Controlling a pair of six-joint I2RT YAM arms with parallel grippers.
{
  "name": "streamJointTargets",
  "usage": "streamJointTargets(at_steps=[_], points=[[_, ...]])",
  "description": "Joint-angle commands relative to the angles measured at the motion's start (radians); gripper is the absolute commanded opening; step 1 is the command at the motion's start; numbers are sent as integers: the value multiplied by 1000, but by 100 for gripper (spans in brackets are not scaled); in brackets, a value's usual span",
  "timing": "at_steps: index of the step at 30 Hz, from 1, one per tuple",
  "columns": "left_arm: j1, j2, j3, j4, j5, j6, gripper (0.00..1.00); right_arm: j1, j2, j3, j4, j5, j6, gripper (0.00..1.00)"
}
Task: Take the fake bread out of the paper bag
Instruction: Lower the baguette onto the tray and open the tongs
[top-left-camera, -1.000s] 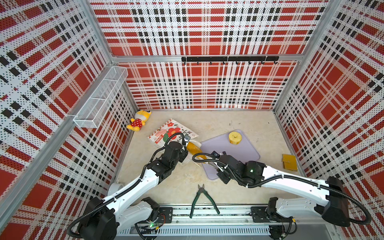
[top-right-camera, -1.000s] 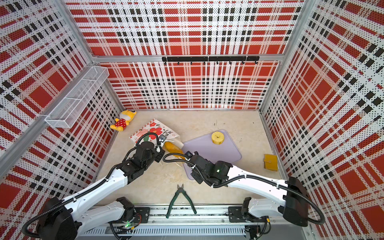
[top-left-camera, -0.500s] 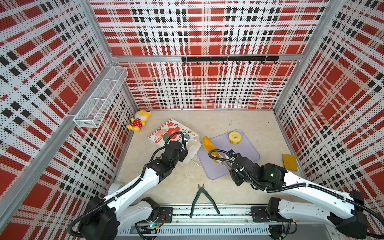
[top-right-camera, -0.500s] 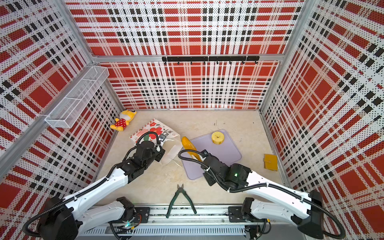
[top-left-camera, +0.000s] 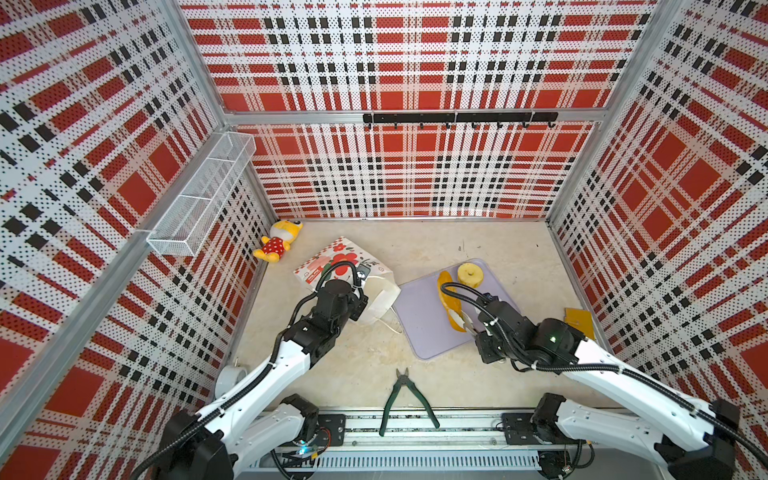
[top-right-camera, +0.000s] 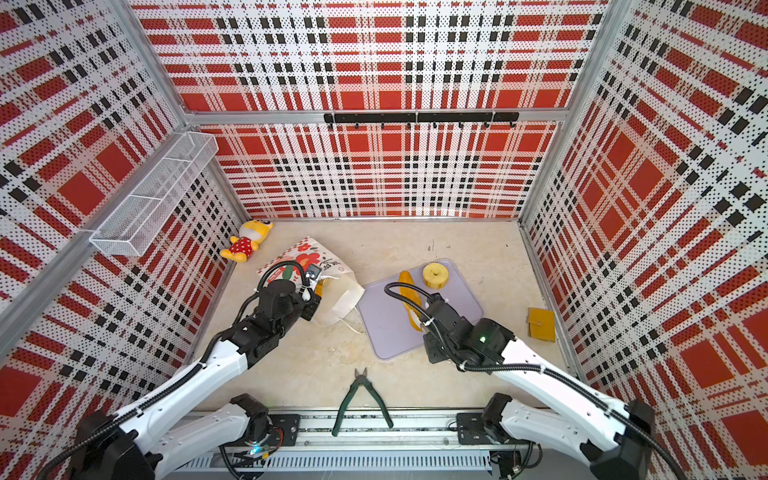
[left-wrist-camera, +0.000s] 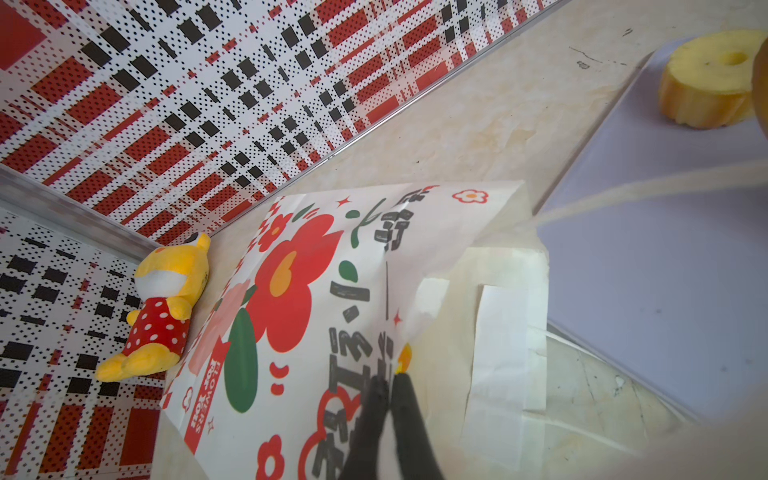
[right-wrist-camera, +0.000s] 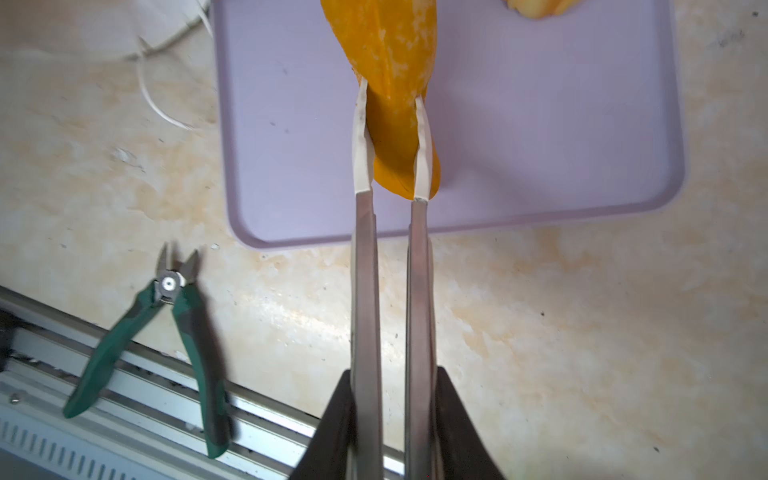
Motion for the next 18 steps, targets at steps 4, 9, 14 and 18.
streamJointTargets(at_steps=[4, 9, 14, 18], points=[[31, -51, -1, -35, 27, 16, 0, -4, 156, 120, -84, 70, 7, 0], [35, -70, 0, -49, 30, 30, 0, -14, 195, 148, -81, 75, 17, 22], [39, -71, -2, -51, 35, 37, 0, -33, 197, 154, -58, 54, 11, 39], [39, -72, -10, -45, 39, 36, 0, -52, 201, 158, -47, 27, -4, 42]])
